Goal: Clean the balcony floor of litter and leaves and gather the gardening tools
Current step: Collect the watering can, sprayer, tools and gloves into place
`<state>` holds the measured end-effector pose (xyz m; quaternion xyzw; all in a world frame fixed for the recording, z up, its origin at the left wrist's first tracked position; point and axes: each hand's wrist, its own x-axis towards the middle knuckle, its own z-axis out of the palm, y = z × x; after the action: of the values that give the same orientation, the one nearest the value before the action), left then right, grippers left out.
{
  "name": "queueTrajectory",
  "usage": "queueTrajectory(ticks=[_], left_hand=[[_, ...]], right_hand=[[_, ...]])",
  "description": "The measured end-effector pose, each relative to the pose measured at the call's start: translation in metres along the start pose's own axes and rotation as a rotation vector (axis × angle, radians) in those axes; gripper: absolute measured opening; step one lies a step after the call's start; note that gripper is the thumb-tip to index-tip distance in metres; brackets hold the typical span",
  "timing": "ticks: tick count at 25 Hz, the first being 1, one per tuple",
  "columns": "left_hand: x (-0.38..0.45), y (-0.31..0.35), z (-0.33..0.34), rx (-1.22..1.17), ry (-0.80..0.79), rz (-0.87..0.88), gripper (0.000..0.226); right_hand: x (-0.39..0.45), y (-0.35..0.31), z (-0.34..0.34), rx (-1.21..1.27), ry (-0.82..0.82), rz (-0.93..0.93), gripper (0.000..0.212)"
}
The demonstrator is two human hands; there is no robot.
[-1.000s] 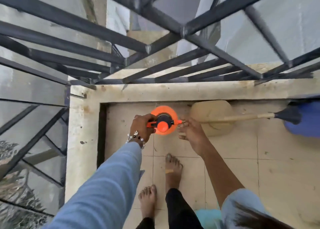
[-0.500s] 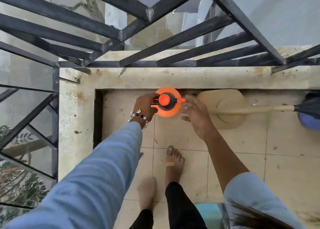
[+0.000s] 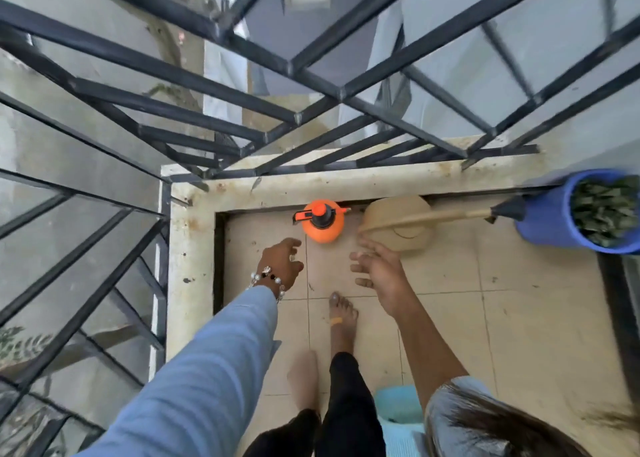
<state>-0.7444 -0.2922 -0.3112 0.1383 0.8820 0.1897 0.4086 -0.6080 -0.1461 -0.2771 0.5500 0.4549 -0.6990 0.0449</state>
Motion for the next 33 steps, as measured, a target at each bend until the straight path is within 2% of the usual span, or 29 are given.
queueTrajectory(ticks=[3,8,14,19,25,28,33], left_hand=[[-0.079,0.015,-0.017,-0.006,-0.009,0.038,0.034],[-0.207,0.021,-0.02,-0.107,-0.093,-0.033,0.016],[-0.302,0.019,0.023,-0.21,-0.174,-0.079,0.016],[-0.345,0.015,0.081,-0.188,-0.215,-0.114,0.01],[-0.383,0.011,0.194,-0.14,-0.191,-0.182,0.005],[-0.422,0.026,0.238,-0.035,-0.188,-0.145,0.014],[-0.419,0.015,0.297,-0.158,-0.117,-0.244,0.014]], right_hand=[[-0.084,0.002,-0.011,0.012,0.034,0.005,0.026],[-0.232,0.03,-0.049,0.039,0.075,0.01,0.023],[-0.325,0.098,-0.111,0.156,0.211,0.039,0.015],[-0.351,0.174,-0.172,-0.043,0.28,0.119,0.018],[-0.354,0.257,-0.273,-0.06,0.245,0.161,0.014],[-0.345,0.278,-0.314,-0.16,0.244,0.164,0.012],[-0.295,0.296,-0.349,-0.404,0.167,0.149,0.016]])
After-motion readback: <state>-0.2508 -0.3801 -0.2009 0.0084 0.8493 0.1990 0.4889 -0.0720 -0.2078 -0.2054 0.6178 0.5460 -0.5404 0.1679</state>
